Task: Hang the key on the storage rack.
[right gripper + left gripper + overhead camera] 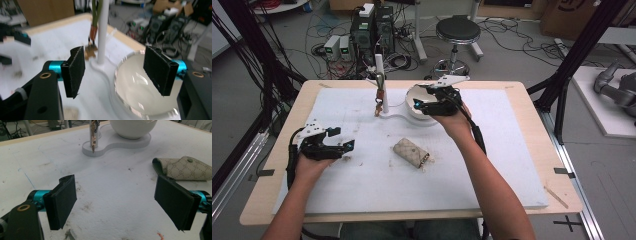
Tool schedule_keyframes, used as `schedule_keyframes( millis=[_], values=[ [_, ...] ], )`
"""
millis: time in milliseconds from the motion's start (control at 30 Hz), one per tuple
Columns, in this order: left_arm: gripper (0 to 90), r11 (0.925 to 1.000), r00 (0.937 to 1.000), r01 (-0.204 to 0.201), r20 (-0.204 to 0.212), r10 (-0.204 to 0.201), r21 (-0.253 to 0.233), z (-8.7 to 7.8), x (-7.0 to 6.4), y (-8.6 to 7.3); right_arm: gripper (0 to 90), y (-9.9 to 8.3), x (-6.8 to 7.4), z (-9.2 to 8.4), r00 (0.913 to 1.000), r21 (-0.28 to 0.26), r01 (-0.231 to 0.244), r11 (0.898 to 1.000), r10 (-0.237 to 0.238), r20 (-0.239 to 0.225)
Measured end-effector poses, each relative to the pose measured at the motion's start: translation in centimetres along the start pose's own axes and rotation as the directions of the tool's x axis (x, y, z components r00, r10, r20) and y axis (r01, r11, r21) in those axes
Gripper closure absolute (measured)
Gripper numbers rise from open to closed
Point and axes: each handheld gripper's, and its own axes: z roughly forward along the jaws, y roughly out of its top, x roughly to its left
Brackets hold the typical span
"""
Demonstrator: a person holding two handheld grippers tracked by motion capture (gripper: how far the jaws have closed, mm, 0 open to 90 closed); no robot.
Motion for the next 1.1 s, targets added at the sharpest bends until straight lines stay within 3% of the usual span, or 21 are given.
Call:
schedule_keyframes(
  millis=[67, 267, 567, 833, 1100],
  values=[
    [17.9, 1.0000, 1.0000, 0.000, 0.001, 0.000, -0.001, 0.0, 0.0, 0.0, 34.7, -0.6, -0.1, -1.2, 0.9999, -0.036, 0.011, 0.999, -0.010, 0.014],
    [17.8, 0.9999, 0.9999, -0.003, 0.010, 0.003, 0.010, 0.5, -0.3, -0.1, 33.4, -2.9, -0.4, -3.9, 0.9999, -0.061, -0.008, 0.998, 0.008, 0.011],
    [17.8, 0.9999, 0.9999, -0.008, 0.011, 0.008, 0.007, 0.7, -0.5, 0.0, 30.3, -7.2, -0.4, -6.5, 0.9985, -0.055, -0.045, 0.997, 0.046, 0.029],
    [17.8, 0.9998, 0.9999, -0.011, 0.013, 0.011, 0.013, 0.8, -0.7, -0.1, 21.5, -10.6, -1.0, -7.6, 0.9927, -0.050, -0.102, 0.994, 0.105, 0.060],
    [17.8, 1.0000, 0.9999, -0.006, 0.010, 0.006, 0.003, 1.0, -0.5, 0.1, 20.4, -12.1, -1.2, -7.8, 0.9893, -0.037, -0.126, 0.991, 0.129, 0.069]
  ],
)
